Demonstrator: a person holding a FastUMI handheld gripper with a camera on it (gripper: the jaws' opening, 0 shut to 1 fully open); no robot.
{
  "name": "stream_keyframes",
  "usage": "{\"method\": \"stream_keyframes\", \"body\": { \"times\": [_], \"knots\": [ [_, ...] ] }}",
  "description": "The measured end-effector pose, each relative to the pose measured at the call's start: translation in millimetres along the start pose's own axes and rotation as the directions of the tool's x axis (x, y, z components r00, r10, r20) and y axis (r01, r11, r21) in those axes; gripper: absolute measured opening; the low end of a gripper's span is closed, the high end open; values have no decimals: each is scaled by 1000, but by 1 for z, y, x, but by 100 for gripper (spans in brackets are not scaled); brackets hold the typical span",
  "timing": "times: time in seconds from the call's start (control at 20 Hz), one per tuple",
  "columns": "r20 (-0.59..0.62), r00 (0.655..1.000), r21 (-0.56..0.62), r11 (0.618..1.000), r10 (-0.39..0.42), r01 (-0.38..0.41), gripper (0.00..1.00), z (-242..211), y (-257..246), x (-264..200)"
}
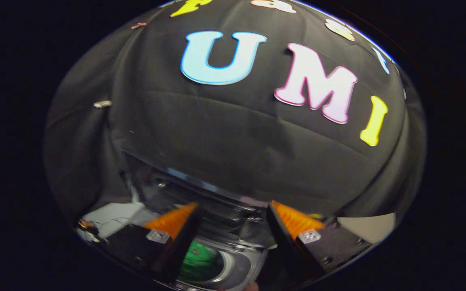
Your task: Put the clothes into the washing machine and then close the washing machine lid.
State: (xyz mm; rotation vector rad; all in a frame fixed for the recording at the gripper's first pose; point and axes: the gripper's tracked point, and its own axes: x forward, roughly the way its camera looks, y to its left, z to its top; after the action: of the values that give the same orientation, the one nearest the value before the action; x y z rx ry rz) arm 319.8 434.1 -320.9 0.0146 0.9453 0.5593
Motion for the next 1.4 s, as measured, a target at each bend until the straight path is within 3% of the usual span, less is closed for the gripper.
{"method": "stream_keyframes", "body": {
  "times": [0.05, 0.1, 0.15, 0.3, 0.45, 0.6, 0.7, 0.8, 1.4],
  "knots": [
    [-129, 987, 188, 979, 100, -75, 100, -33, 19, 2],
    [-169, 976, 298, 951, 139, -84, 100, -47, 23, 12],
    [-143, 980, 308, 947, 139, -89, 100, -46, 21, 17],
    [66, 998, 109, 994, 22, -29, 97, -8, -6, 15],
    [283, 959, 55, 998, -1, -15, 97, 68, -15, -18],
    [385, 922, 37, 999, -47, 35, 96, 124, -20, -32],
    [370, 918, 35, 990, -138, 135, 97, 135, -43, -14],
    [309, 931, 60, 981, -194, 185, 97, 124, -63, 12],
    [188, 981, 59, 997, -54, 43, 99, 64, -45, -8]
  ]
}}
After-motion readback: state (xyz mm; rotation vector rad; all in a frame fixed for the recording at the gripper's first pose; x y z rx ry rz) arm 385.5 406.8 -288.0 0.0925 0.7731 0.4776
